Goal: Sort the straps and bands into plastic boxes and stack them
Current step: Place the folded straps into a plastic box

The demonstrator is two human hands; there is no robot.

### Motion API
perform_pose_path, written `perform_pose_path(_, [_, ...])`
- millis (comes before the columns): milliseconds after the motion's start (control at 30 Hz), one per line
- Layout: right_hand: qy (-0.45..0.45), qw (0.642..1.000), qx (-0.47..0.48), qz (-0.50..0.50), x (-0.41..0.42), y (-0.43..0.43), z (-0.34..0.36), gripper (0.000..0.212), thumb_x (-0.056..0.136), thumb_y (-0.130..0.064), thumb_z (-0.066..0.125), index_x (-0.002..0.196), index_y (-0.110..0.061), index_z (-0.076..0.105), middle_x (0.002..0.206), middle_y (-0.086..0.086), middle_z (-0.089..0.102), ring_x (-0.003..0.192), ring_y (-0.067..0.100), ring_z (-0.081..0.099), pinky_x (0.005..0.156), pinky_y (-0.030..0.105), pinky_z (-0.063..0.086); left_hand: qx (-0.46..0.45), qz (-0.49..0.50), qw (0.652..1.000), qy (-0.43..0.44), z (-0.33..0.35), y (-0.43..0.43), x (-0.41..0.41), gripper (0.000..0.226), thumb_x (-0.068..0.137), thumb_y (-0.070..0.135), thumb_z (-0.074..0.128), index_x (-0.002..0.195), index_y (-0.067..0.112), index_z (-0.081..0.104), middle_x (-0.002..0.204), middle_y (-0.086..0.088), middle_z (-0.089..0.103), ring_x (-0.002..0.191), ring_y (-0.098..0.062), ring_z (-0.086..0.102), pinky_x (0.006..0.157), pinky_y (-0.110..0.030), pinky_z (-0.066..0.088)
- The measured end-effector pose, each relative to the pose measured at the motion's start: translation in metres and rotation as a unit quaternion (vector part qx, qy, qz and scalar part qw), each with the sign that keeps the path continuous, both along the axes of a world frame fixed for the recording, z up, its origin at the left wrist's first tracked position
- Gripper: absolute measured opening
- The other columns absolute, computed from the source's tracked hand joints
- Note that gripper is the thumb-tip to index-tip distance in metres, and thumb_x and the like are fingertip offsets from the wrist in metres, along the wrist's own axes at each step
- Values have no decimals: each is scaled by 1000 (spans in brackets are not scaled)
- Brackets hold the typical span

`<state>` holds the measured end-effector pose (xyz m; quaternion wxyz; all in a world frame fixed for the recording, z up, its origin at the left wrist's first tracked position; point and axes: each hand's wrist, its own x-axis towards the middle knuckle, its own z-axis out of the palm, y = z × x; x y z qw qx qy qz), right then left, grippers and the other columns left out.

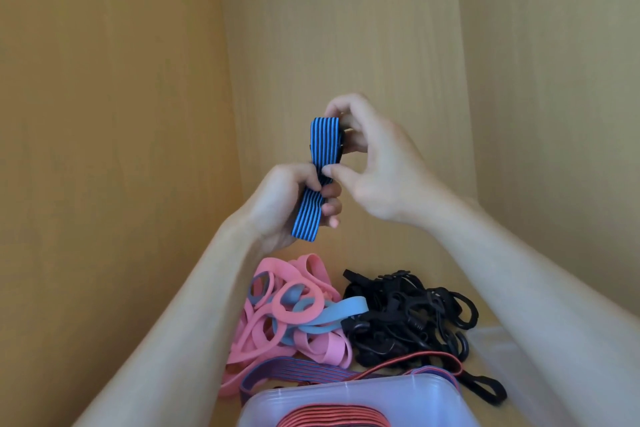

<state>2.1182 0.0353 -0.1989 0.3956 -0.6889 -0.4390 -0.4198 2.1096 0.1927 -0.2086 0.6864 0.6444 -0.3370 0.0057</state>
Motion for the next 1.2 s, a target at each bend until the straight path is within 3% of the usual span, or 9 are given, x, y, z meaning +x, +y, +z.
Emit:
perform_pose_path(67, [-8, 1000, 7, 0, 1, -1, -1, 53, 82, 7, 62, 110, -32, 41, 99, -5, 64, 78, 14, 70, 70, 39, 61, -6, -18, 1000, -9, 0, 1, 0, 23, 80, 9, 35, 99, 7, 49, 80, -9, 46, 65, -21, 48, 64, -35, 54])
perform_pose_path(200, [-47, 998, -10, -48, 1, -3, 0, 50, 79, 2, 64, 108, -30, 40, 97, -4, 64, 93, 23, 64, 85, 49, 54, -25, -70, 997, -18, 4, 5, 0, 51, 88, 29, 44, 133, 6, 52, 112, -15, 53, 94, -30, 61, 93, -49, 53])
perform_pose_path(367, [-68, 990, -40, -116, 2, -1, -4, 51, 77, 1, 64, 109, -33, 44, 104, -8, 68, 99, 29, 64, 81, 48, 53, 4, -24, 999, -43, 5, 3, 2, 39, 92, 45, 54, 121, 19, 61, 101, -4, 65, 90, -21, 66, 84, -40, 55])
perform_pose_path(600, [13, 995, -68, -77, -1, -1, -3, 44, 82, 3, 60, 105, -33, 49, 119, -16, 70, 113, 14, 64, 95, 42, 51, -31, -2, 999, -20, 4, 3, 8, 34, 84, 23, 63, 116, 13, 55, 97, -9, 62, 87, -23, 67, 88, -43, 55])
perform_pose_path(767, [58, 995, -75, -13, -3, -5, -1, 46, 73, 11, 41, 99, -20, 62, 123, -11, 70, 121, 4, 60, 104, 26, 46, -36, -37, 999, -13, 5, 6, 5, 35, 79, -3, 58, 111, 10, 51, 112, -22, 50, 84, -26, 69, 75, -40, 60])
perform_pose_path(900, [72, 997, -28, 16, 0, -7, 1, 36, 79, 11, 48, 88, -15, 71, 122, -7, 67, 118, 8, 59, 85, 28, 58, -47, -49, 998, 1, 4, 6, 5, 56, 71, -19, 53, 122, 5, 48, 114, -22, 50, 87, -32, 71, 82, -50, 60])
perform_pose_path(967, [53, 998, -21, -14, 3, -8, 2, 29, 83, 5, 60, 100, -16, 70, 124, -5, 63, 118, 7, 56, 92, 18, 48, -31, -46, 998, 3, 3, 5, 6, 69, 69, -23, 51, 132, 5, 45, 111, -20, 54, 91, -31, 70, 87, -55, 59])
perform_pose_path(1067, [84, 996, -15, -38, 10, -14, 2, 46, 87, -8, 70, 128, -24, 58, 135, -10, 57, 126, 8, 52, 104, 27, 41, -6, -39, 999, 8, 2, 5, 6, 89, 68, -27, 51, 148, 10, 39, 136, -27, 48, 113, -39, 66, 93, -60, 55])
perform_pose_path(1200, [173, 984, -37, 23, 12, -19, 0, 51, 92, 1, 65, 138, -19, 53, 138, -1, 58, 130, 11, 51, 86, 19, 53, 47, -39, 998, 0, 1, 5, 6, 90, 71, -26, 53, 151, 15, 40, 149, -26, 43, 128, -47, 55, 97, -61, 51])
